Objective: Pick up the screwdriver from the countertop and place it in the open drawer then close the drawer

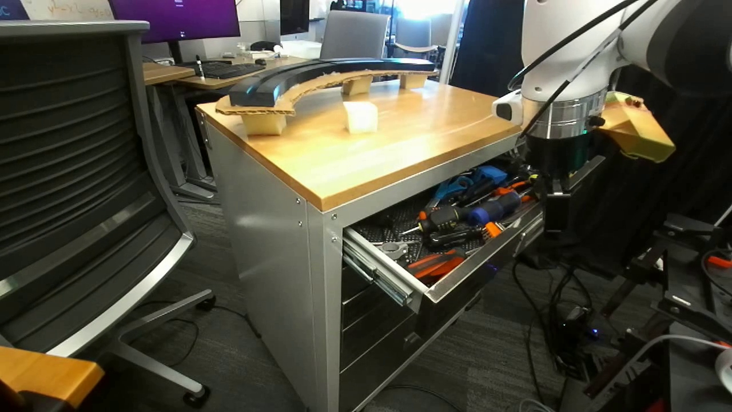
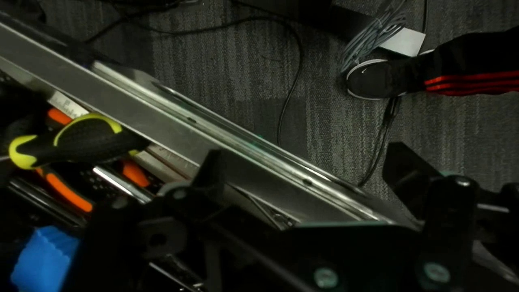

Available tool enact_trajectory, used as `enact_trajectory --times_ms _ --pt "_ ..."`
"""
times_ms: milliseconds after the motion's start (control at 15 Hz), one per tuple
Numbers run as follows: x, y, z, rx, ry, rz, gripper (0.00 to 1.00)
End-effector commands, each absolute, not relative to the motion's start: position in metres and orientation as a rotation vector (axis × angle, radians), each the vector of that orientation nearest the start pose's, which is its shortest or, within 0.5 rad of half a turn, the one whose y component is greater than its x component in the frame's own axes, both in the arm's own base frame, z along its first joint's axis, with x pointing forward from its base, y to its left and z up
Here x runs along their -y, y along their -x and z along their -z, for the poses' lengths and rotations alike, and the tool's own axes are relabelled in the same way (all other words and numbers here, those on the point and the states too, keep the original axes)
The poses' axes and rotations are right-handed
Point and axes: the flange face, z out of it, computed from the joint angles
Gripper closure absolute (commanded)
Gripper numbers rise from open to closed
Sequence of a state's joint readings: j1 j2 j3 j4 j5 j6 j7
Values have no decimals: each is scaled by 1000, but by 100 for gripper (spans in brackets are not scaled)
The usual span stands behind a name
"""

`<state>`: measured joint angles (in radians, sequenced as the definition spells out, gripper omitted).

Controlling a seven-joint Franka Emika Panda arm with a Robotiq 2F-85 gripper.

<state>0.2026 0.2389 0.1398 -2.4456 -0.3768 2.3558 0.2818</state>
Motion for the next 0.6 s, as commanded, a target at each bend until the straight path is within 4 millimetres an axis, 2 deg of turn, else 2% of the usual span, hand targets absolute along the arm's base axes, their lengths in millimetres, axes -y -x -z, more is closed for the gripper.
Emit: enact_trajectory --times_ms 0,333,533 --pt "-139 -419 -184 415 3425 -386 0" --pt "-132 -408 -170 137 3572 -404 0" --pt "-131 -407 -163 34 3552 -410 0"
